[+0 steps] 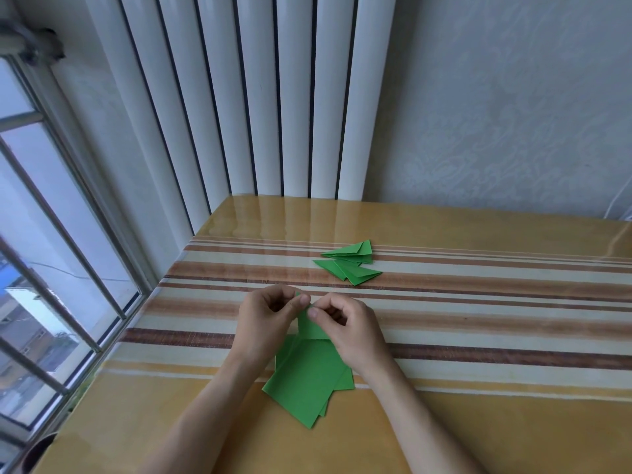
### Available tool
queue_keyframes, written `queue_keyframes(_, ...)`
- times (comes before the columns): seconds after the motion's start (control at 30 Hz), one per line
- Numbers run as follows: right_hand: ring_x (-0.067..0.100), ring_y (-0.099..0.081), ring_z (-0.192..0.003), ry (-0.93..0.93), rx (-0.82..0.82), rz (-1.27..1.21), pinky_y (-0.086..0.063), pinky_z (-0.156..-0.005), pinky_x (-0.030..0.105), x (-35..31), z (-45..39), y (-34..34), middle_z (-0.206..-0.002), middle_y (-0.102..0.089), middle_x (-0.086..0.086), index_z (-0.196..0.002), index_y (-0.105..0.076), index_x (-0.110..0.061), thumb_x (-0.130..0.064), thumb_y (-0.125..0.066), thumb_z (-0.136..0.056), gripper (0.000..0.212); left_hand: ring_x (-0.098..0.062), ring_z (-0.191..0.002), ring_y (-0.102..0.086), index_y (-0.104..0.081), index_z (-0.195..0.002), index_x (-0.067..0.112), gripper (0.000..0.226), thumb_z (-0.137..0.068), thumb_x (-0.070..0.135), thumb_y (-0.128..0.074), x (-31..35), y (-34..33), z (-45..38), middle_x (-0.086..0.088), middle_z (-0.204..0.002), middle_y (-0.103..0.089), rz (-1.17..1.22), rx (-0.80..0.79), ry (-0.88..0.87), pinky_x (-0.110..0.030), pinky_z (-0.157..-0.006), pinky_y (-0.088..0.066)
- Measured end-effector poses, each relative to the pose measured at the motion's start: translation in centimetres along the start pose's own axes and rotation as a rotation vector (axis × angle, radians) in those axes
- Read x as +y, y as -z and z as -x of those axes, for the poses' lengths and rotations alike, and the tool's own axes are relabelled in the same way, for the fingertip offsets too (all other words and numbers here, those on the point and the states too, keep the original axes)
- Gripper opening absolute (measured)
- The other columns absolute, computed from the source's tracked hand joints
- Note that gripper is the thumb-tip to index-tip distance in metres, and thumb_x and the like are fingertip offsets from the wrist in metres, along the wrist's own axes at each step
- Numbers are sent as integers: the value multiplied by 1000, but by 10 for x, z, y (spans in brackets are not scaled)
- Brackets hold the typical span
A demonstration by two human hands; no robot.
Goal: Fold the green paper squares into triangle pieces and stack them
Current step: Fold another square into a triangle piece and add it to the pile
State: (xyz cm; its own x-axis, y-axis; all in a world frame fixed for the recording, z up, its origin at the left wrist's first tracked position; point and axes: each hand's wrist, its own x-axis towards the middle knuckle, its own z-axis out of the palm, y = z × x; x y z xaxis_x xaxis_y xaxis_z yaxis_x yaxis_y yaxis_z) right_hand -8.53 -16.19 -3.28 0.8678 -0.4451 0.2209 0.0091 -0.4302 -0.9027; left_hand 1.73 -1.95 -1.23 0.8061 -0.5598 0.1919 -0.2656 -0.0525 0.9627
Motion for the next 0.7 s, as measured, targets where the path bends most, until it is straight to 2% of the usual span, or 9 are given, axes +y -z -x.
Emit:
queue_keyframes(0.13, 7, -57, -72, -4, 6, -16, -45, -65, 29, -2, 0, 1, -77, -67, -8, -86, -73, -24, -33, -70, -100, 17, -21, -80, -74, -79, -85, 11, 6, -90, 14, -78, -1, -2, -1, -5, -82, -79, 30, 0, 37, -35, -75, -61)
queue_keyframes(0.3, 5, -45, -63, 18, 19, 18, -35, -59, 28, -2, 0, 1, -67, -56, -13, -82, -69, -22, -35, -67, -102, 24, -24, -82, -76, -80, -87, 9, 6, -89, 13, -78, -1, -3, -1, -7, -83, -79, 55, -13, 40, -34, -76, -62)
queue_keyframes(0.37, 5, -44, -62, 27, 16, 39, -33, -58, 25, -3, 1, 2, -65, -53, -16, -81, -67, -21, -34, -66, -102, 25, -23, -77, -74, -80, -85, 9, 7, -89, 15, -78, -1, -4, 0, -8, -80, -79, 39, 10, 31, -36, -72, -61)
queue_keyframes(0.47, 4, -45, -63, 18, -10, 33, -34, -59, 25, -3, 0, 3, -67, -55, -13, -83, -68, -19, -35, -64, -103, 26, -35, -76, -72, -79, -79, 12, 12, -89, 19, -80, -2, -4, 0, -9, -75, -77, 14, 45, 22, -49, -72, -62)
queue_keyframes(0.53, 4, -49, -66, -5, -17, 29, -38, -61, 25, -4, 0, 3, -71, -60, -11, -86, -70, -20, -35, -64, -103, 24, -40, -76, -70, -77, -75, 11, 17, -89, 20, -80, -3, -3, 0, -11, -73, -75, 28, 70, 20, -53, -73, -61)
queue_keyframes(0.6, 2, -50, -65, -14, -6, 45, -39, -61, 23, -4, 0, 3, -70, -60, -13, -87, -69, -20, -34, -64, -103, 23, -41, -76, -70, -75, -74, 10, 20, -90, 21, -80, -2, -2, -1, -14, -73, -74, 46, 83, 26, -54, -74, -61)
queue_keyframes(0.7, 3, -43, -60, -9, 0, 75, -32, -56, 21, -4, 0, 4, -62, -51, -17, -81, -62, -20, -33, -64, -104, 27, -35, -72, -70, -72, -74, 5, 25, -91, 22, -77, 0, -4, 2, -14, -72, -73, 75, 77, 27, -50, -74, -61)
